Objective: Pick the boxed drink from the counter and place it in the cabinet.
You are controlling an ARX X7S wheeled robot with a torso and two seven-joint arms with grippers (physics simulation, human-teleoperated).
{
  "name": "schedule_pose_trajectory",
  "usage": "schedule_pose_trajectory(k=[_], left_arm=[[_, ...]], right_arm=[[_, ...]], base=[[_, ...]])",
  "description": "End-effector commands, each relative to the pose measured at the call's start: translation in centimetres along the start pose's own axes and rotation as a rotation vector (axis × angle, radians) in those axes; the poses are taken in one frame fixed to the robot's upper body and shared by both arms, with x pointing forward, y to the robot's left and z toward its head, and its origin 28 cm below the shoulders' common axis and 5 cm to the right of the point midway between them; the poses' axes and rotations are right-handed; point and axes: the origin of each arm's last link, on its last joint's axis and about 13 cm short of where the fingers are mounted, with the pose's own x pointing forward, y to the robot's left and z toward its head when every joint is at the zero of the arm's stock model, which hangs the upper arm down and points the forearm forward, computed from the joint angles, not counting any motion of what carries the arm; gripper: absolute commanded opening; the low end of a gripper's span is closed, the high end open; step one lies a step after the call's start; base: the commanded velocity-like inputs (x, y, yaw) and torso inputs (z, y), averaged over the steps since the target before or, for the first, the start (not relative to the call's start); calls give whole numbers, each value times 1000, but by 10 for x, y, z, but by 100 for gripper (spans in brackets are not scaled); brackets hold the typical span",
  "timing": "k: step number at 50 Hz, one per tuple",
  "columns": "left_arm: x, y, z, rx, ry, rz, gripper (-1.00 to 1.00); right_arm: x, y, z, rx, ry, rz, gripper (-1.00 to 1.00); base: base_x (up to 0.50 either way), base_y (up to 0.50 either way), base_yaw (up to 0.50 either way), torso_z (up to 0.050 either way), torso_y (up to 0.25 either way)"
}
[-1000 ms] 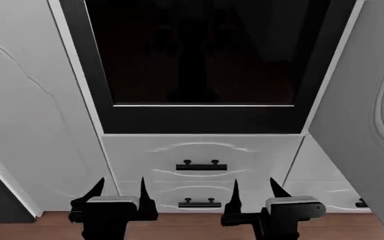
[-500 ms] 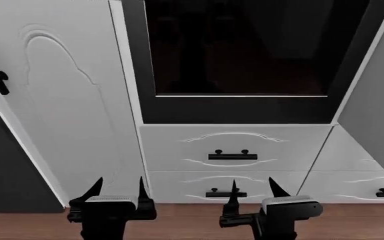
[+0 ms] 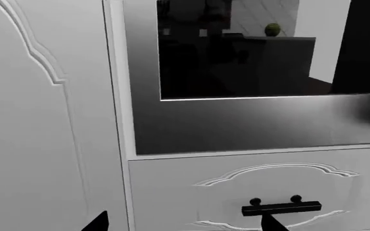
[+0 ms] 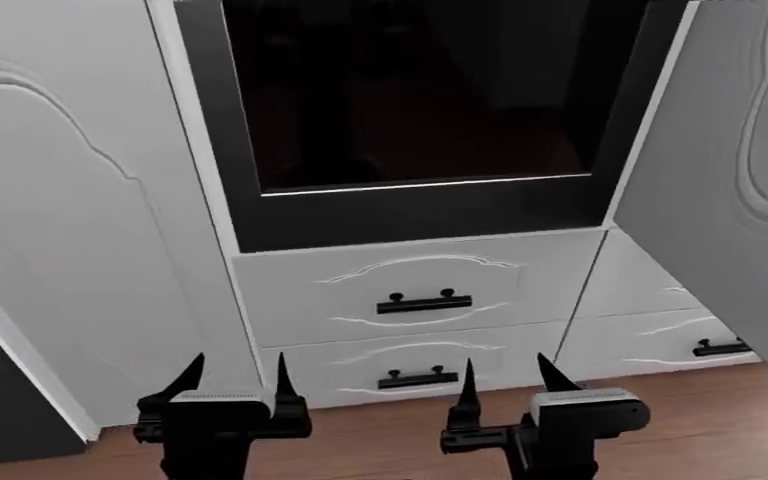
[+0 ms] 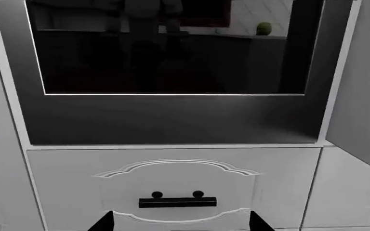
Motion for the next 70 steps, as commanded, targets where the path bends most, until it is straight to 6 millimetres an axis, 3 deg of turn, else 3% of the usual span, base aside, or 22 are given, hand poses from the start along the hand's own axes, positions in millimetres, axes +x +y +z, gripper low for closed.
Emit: schedule_pose_trajectory(k=[1, 70], left_arm=[[0, -1, 0, 6, 2, -6, 100], [0, -1, 1, 14, -3, -12, 100]], right_arm=[[-2, -2, 1, 13, 7, 4, 100], [-9, -3, 1, 10, 12, 12, 100]], base=[[-31, 4, -500, 0, 0], [-4, 1, -471, 0, 0]])
